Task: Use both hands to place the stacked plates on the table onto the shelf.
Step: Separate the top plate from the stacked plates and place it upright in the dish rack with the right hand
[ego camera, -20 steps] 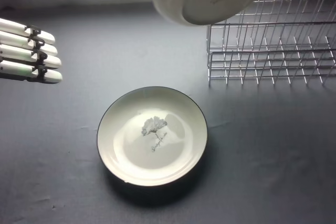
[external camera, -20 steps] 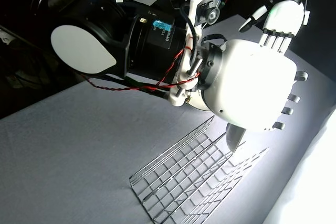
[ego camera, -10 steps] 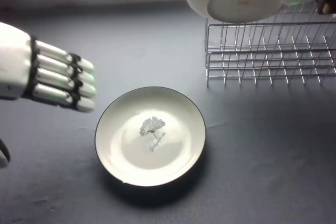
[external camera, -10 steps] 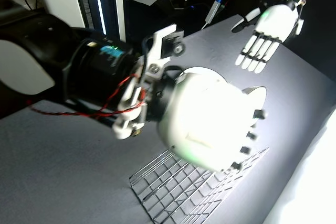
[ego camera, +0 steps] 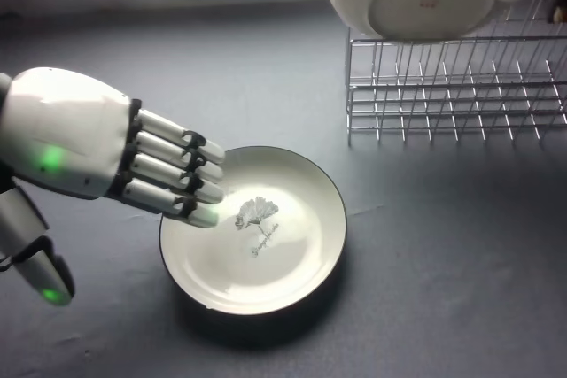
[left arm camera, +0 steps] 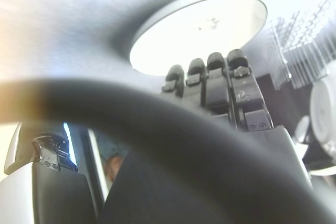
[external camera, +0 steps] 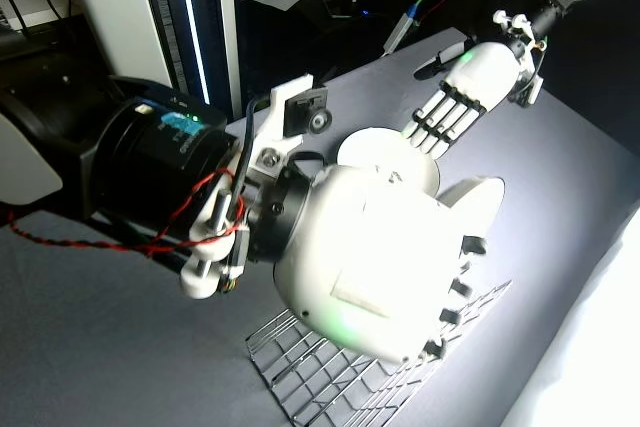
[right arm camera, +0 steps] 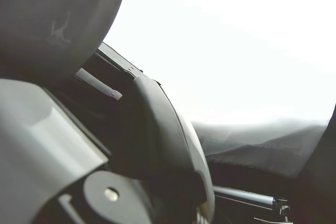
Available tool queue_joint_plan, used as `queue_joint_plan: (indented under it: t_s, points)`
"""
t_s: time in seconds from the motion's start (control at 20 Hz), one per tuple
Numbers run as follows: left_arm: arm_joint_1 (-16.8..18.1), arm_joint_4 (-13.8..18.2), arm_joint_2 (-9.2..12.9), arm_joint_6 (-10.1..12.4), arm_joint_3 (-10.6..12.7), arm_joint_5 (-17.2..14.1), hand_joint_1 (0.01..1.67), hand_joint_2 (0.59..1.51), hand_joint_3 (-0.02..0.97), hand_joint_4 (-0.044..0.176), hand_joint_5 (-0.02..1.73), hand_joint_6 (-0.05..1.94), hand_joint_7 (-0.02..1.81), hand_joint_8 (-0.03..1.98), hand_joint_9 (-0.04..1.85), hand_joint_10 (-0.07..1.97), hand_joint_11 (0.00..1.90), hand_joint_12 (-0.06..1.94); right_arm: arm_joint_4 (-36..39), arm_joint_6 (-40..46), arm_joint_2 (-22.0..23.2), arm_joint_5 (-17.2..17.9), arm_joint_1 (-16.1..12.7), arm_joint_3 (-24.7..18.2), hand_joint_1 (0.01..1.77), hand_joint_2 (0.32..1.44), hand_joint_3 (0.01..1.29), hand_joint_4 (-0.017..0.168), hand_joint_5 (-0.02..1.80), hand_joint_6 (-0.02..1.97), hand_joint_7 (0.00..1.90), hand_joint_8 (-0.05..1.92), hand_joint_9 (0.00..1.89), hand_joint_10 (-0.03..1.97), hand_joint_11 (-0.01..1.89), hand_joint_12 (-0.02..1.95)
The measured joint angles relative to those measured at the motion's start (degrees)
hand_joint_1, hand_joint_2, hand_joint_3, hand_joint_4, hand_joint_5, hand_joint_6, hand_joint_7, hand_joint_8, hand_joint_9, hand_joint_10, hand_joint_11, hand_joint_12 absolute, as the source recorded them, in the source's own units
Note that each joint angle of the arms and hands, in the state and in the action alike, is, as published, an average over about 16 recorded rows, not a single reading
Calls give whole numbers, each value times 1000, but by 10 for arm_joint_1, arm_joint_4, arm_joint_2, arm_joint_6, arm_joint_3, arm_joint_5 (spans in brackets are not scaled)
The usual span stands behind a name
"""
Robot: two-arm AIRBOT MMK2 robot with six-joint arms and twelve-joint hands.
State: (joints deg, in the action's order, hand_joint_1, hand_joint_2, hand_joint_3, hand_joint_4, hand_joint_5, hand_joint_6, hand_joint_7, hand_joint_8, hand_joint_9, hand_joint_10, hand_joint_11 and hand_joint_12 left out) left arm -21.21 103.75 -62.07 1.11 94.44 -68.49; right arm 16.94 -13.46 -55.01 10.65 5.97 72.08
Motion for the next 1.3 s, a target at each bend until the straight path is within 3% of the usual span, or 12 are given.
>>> queue_joint_plan:
  t_s: [0.2,0.35,0.5,1.0,1.15,1.3]
  points:
    - [-5,1,-21,-7,17,-5,14,1009,10,3,19,19,20,3,17,10,15,7,10,-2,-5,-3,-8,7,1399,955,11,-7,1011,808,1137,672,1079,897,939,986]
    - [-9,1,-31,-12,30,-9,14,1008,11,3,19,19,20,3,17,9,15,7,17,-3,-6,-6,-11,12,1369,975,11,-6,985,862,1114,699,1062,769,902,981]
    - [-14,3,-38,-17,42,-14,14,1006,10,3,19,19,19,3,17,9,15,7,25,-3,-3,-5,-7,15,1325,1000,11,-6,941,852,1070,596,1031,617,826,992]
    - [-32,12,-46,-40,65,-36,14,999,11,1,18,18,15,3,17,9,15,7,58,-4,17,16,42,21,1158,1029,14,-5,717,353,816,180,803,72,413,1064]
    - [-37,14,-47,-47,68,-40,14,998,11,1,16,17,14,4,17,9,15,7,70,-4,20,27,53,21,1105,1020,14,-5,635,150,713,33,702,32,288,1095]
    - [-43,15,-49,-53,70,-43,14,998,11,0,10,15,14,4,17,9,15,6,97,-4,21,46,57,21,1042,1009,14,-5,540,12,601,16,584,16,192,1061]
